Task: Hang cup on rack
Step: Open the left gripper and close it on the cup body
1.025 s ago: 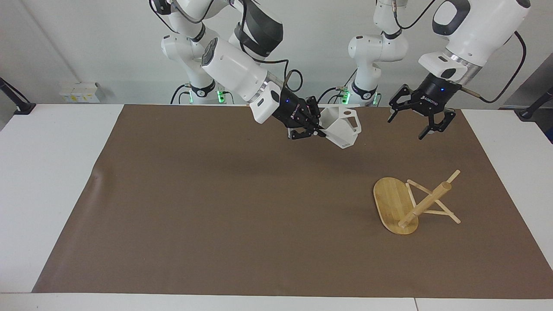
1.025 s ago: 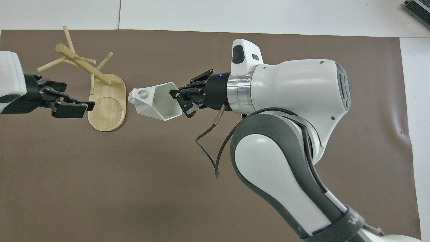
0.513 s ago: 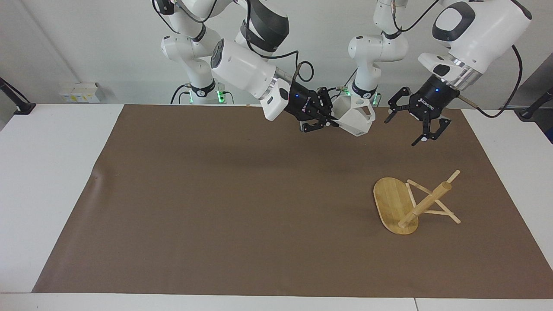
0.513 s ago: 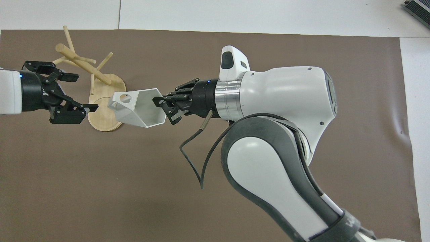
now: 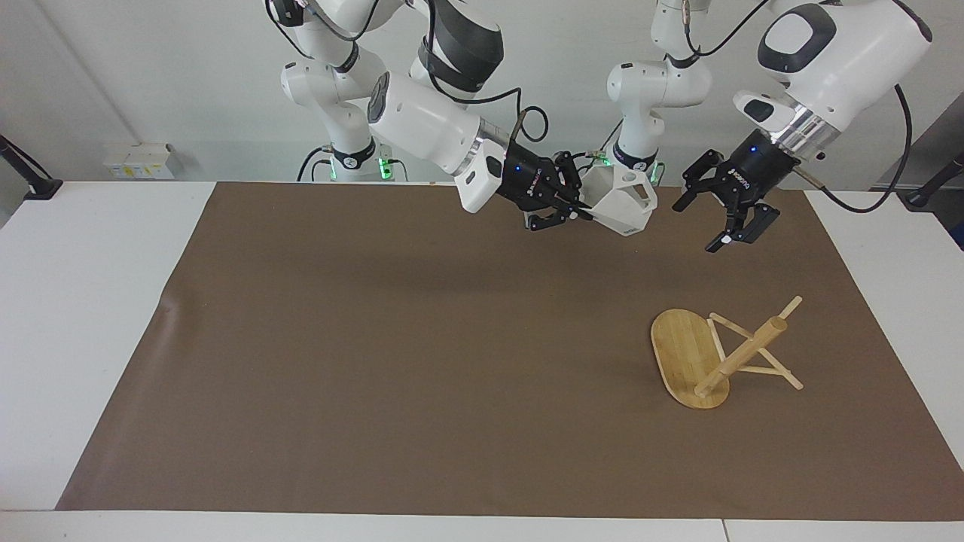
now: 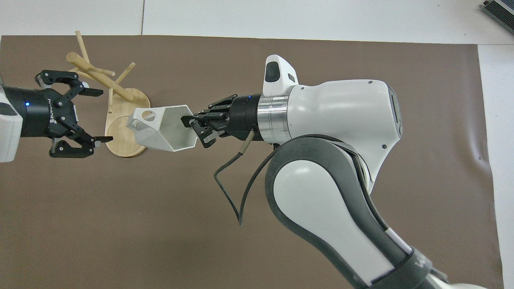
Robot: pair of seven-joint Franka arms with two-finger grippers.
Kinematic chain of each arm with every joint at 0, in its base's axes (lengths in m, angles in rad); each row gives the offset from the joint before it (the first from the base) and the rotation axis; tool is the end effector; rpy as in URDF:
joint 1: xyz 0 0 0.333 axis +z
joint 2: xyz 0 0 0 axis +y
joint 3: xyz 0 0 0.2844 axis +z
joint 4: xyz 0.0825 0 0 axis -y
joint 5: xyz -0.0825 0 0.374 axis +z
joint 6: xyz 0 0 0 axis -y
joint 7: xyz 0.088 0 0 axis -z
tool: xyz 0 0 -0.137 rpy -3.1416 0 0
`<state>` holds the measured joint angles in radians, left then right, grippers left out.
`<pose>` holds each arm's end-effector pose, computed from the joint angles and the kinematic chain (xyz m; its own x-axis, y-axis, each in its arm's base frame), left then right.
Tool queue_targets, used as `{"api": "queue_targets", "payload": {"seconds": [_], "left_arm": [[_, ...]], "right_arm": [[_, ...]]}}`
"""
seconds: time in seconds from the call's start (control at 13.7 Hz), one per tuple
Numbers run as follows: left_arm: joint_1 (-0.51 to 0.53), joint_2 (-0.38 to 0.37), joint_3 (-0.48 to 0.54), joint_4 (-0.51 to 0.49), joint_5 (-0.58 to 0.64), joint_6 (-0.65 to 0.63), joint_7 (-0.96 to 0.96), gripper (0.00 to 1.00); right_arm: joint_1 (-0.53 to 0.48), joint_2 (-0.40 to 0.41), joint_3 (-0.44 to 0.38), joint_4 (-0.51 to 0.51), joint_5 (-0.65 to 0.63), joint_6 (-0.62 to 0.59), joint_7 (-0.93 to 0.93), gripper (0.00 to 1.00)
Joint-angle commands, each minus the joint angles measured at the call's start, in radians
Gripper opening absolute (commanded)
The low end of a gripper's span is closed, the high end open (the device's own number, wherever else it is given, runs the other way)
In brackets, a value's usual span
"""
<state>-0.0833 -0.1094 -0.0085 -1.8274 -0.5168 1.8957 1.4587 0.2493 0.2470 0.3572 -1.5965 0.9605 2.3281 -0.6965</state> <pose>0.5389 -0.1003 0.5453 0.1031 -0.8598 0.5001 -0.9831 -0.1645 -0.0802 0.5495 0.3931 0.5154 0.6880 0.3219 0.6505 0.7187 -0.4265 -0.5491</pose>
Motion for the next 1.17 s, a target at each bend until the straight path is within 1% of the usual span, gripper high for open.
{"api": "queue_targets", "payload": {"seconds": [0.0, 0.15, 0.29, 0.37, 0.44, 0.51, 0.59, 0.81, 1.1], "left_arm": [[-0.004, -0.035, -0.002, -0.035, -0.022, -0.039, 0.043, 1.0], [-0.004, -0.053, -0.002, -0.062, -0.023, -0.059, 0.043, 1.0], [-0.004, -0.087, -0.002, -0.125, -0.055, -0.04, 0.039, 1.0], [-0.006, -0.09, -0.007, -0.133, -0.068, -0.024, 0.026, 1.0], [-0.009, -0.088, -0.011, -0.133, -0.069, -0.014, -0.012, 1.0], [-0.036, -0.087, -0.011, -0.133, -0.08, 0.003, -0.05, 1.0], [-0.061, -0.081, -0.01, -0.135, -0.1, 0.026, -0.057, 1.0], [-0.084, -0.059, -0.011, -0.142, -0.167, 0.077, -0.058, 1.0], [-0.11, -0.056, -0.01, -0.147, -0.174, 0.114, -0.06, 1.0]], "right_arm": [[-0.012, 0.003, 0.008, 0.006, 0.023, -0.006, 0.018, 0.0], [-0.012, 0.002, 0.008, 0.006, 0.023, -0.006, 0.022, 0.0], [-0.013, 0.001, 0.006, 0.003, 0.023, -0.007, 0.022, 0.0], [-0.015, 0.001, 0.006, 0.003, 0.023, -0.007, 0.022, 0.0], [-0.015, 0.0, 0.006, 0.001, 0.021, -0.007, 0.022, 0.0], [-0.015, 0.0, 0.006, 0.003, 0.02, -0.007, 0.022, 0.0], [-0.015, 0.0, 0.006, 0.001, 0.02, -0.009, 0.022, 0.0], [-0.015, -0.005, 0.005, -0.01, 0.004, -0.007, 0.02, 0.0], [-0.015, -0.005, 0.005, -0.01, 0.004, -0.006, 0.022, 0.0]]}}
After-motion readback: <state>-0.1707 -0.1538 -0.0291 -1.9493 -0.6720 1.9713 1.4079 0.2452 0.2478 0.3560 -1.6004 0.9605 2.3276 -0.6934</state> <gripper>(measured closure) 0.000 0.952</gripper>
